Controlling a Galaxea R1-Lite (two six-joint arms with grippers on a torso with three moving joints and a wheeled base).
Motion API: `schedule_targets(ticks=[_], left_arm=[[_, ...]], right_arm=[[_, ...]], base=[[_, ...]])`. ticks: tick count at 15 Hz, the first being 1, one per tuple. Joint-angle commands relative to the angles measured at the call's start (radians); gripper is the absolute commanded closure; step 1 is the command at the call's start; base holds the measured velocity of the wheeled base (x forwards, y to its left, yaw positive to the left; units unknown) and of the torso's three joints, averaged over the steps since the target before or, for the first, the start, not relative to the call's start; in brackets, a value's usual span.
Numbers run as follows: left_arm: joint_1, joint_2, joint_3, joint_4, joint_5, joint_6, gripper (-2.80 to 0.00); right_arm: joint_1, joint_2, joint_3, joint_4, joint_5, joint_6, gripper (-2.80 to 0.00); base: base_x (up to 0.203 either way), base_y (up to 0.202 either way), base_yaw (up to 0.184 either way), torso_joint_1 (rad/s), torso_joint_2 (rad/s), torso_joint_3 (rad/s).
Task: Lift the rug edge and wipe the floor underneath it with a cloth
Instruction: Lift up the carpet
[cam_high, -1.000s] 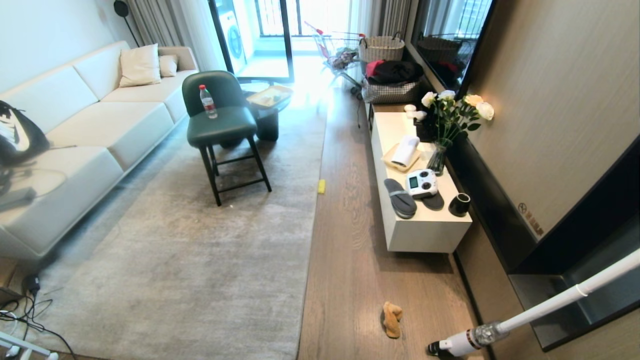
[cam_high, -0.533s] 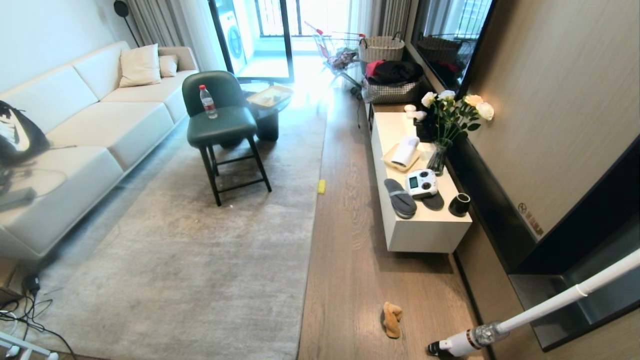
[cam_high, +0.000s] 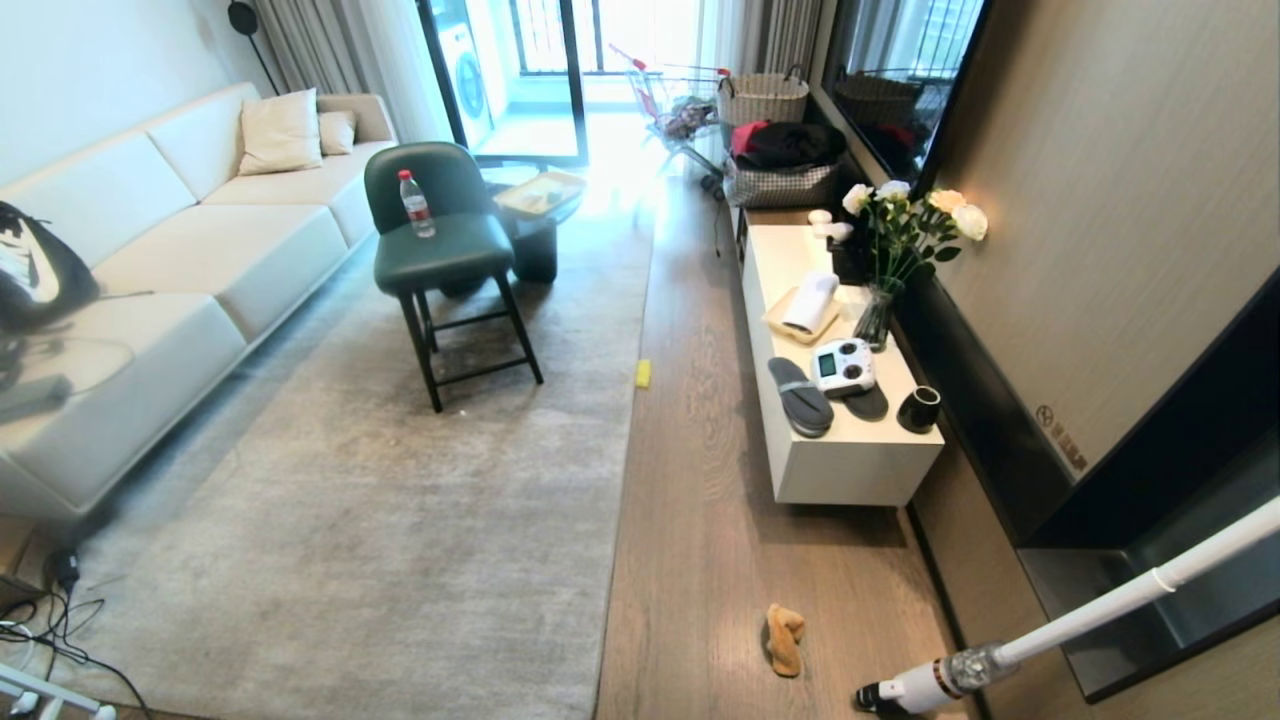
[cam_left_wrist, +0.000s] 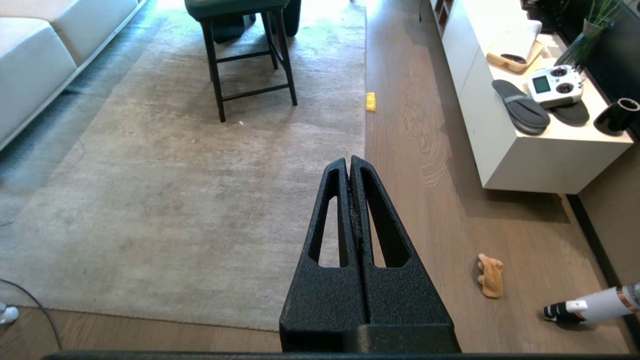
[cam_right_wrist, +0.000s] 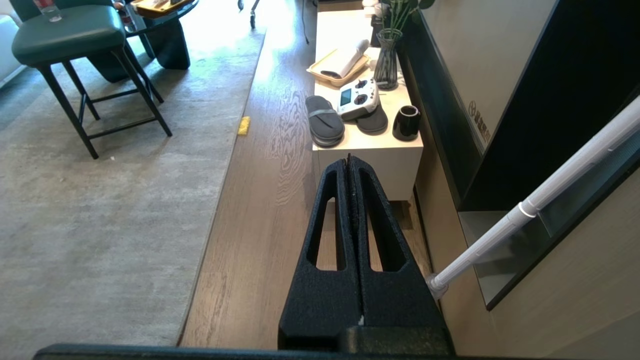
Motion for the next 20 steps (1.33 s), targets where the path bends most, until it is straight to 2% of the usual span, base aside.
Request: schedule_targets(ticks=[1,20], left_arm=[[0.0,0.0,0.0,0.0,0.001,-0.001,0.0],[0.0,0.0,0.0,0.0,0.0,-0.001,0.0]], right_arm=[[0.0,0.002,0.0,-0.001,0.0,0.0,0.0],[0.0,0.002,0.0,-0.001,0.0,0.0,0.0]], base=[[0.0,0.0,0.0,-0.063,0.15,0.085],[0.0,0.0,0.0,-0.077,0.18,0.099]])
